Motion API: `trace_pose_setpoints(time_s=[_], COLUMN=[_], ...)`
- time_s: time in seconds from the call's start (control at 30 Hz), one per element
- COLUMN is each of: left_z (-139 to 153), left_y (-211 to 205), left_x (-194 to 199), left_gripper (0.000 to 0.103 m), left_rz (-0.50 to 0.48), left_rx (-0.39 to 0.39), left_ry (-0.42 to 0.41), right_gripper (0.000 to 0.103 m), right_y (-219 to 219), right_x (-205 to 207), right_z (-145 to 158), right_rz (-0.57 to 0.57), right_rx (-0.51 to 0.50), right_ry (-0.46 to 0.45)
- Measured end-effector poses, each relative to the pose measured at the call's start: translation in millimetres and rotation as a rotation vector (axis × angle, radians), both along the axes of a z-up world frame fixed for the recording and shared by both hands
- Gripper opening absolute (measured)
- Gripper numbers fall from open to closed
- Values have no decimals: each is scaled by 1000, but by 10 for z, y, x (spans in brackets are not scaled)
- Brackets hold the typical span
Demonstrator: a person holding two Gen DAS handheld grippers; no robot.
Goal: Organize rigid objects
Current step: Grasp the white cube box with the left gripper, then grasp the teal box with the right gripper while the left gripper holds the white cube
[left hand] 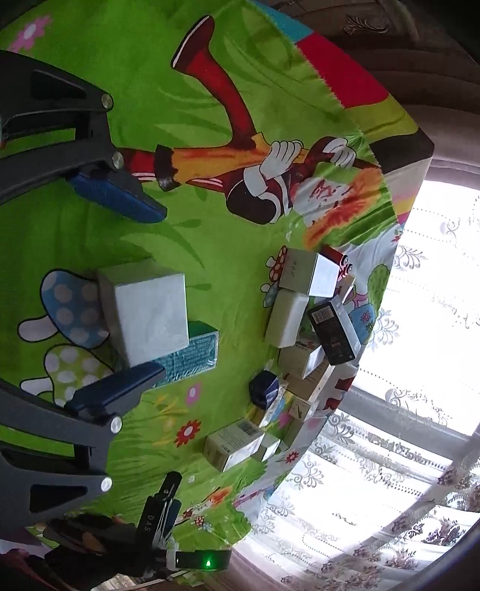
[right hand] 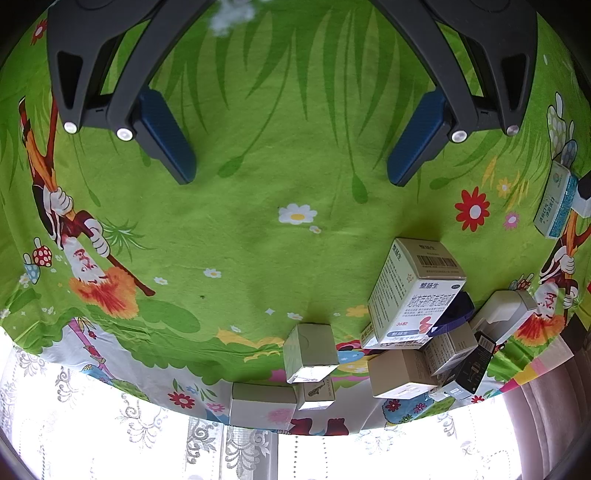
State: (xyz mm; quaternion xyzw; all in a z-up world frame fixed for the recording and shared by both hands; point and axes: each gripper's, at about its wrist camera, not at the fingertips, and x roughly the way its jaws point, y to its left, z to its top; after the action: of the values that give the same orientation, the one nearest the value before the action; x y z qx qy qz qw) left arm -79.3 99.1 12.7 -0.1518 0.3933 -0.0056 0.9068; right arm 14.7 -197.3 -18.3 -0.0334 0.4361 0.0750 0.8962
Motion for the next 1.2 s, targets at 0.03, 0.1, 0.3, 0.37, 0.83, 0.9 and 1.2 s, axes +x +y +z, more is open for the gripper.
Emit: trace_pose_setpoints(time_s=[0.03, 0.1, 0.3, 0.37, 0.83, 0.9, 1.2], left_z=[15, 52, 87, 68, 65, 65, 33], left_y=[12, 21, 179, 322, 678, 627, 481], left_x=[-4, -54, -375, -444, -681, -637, -499], left_gripper=[49, 47, 46, 46, 46, 46, 46], left_rz=[-9, -1, 67, 123, 288, 280, 250], left_rx=[-14, 18, 70, 22, -95, -79, 9], left_ry=[-12, -28, -61, -69, -173, -160, -96], right_gripper=[103, 103, 98, 95, 58, 37, 37], right_y=[0, -1, 323, 721, 2274, 2178, 1677], right_x=[1, 1, -179, -375, -454, -518, -853], right_z=[0, 0, 55, 92, 87, 107, 56], right_rz=[0, 1, 116, 249, 346, 379, 402], right_rx=[0, 1, 14, 48, -34, -11, -4], right_ry=[0, 0, 40, 63, 32, 34, -26])
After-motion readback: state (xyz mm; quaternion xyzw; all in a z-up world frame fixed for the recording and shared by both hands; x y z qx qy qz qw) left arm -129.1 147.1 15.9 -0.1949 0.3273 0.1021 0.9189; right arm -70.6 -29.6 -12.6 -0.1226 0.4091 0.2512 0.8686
